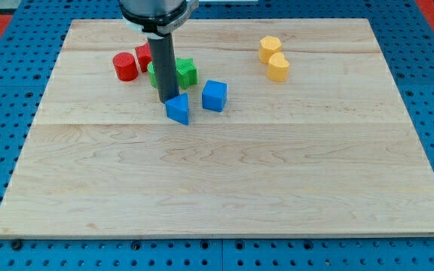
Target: Push the red star above the red circle
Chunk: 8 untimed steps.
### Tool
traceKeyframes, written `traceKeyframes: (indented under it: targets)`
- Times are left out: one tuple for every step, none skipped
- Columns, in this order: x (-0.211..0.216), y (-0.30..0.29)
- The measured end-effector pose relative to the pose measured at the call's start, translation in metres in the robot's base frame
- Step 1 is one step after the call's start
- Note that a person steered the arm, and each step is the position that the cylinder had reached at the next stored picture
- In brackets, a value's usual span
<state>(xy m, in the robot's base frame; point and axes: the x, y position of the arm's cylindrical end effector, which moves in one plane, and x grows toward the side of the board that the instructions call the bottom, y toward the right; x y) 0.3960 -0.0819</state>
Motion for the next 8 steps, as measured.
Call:
traceKeyframes:
  targets:
    - [-0.001,-0.041]
    - [-0.028,-0.083]
    - [-0.042,-0.038]
    - [-0.049,0.017]
    - [-0.064,0.022]
    - [-0.067,-0.006]
    - [-0.104,-0.04]
    - [-0.112,-0.056]
